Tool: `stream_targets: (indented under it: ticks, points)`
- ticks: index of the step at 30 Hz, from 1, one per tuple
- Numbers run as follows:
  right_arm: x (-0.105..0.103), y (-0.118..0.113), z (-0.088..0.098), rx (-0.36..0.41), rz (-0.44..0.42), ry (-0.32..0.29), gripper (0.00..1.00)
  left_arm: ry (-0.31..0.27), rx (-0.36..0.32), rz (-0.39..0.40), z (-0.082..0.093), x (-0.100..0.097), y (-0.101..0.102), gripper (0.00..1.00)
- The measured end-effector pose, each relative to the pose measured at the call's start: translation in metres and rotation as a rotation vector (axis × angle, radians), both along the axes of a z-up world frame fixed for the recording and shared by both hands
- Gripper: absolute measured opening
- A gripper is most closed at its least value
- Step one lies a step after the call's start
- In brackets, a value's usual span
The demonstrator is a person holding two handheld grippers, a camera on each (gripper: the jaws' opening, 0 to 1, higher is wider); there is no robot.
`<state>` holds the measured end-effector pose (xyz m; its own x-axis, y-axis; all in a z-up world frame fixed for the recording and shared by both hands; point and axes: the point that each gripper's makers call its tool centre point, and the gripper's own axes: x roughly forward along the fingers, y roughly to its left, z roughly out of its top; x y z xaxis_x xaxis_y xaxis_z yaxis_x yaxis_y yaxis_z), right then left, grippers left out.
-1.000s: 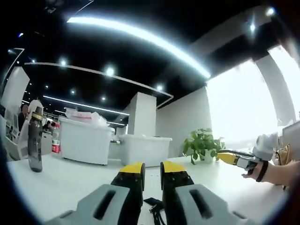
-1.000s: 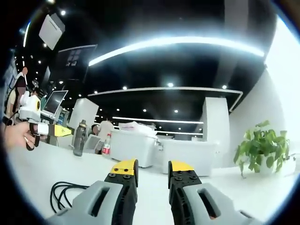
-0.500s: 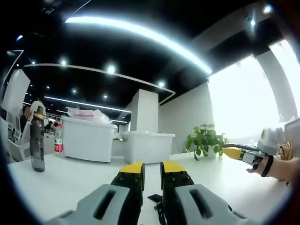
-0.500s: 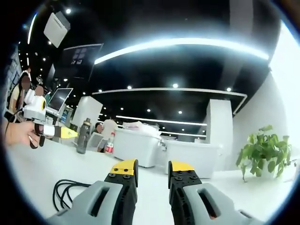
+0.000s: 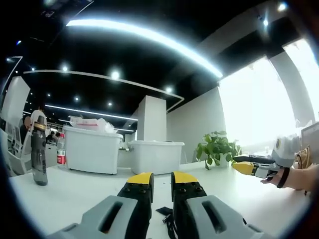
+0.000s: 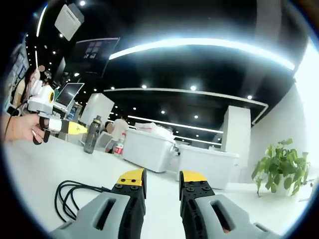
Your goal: Coil the Type-C to USB data cable on the desktop and secure it with Velcro straps.
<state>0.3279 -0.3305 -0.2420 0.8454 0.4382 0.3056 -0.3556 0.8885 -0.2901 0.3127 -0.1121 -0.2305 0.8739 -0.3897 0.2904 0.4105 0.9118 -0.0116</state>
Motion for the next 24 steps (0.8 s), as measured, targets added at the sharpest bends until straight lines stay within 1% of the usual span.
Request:
stream_targets:
  ticks: [12, 24]
  points:
    - [-0.0002, 0.0024, -0.0011, -0.022, -0.003, -0.004, 0.25, 0.003, 0.029, 0.007, -0.0028, 0.0013, -0.0010, 0.16]
    - [-0.0001, 0.0028, -0.0018, -0.029, -0.005, -0.003, 0.25, 0.006, 0.036, 0.003, -0.0038, 0.0011, -0.0022, 0.16]
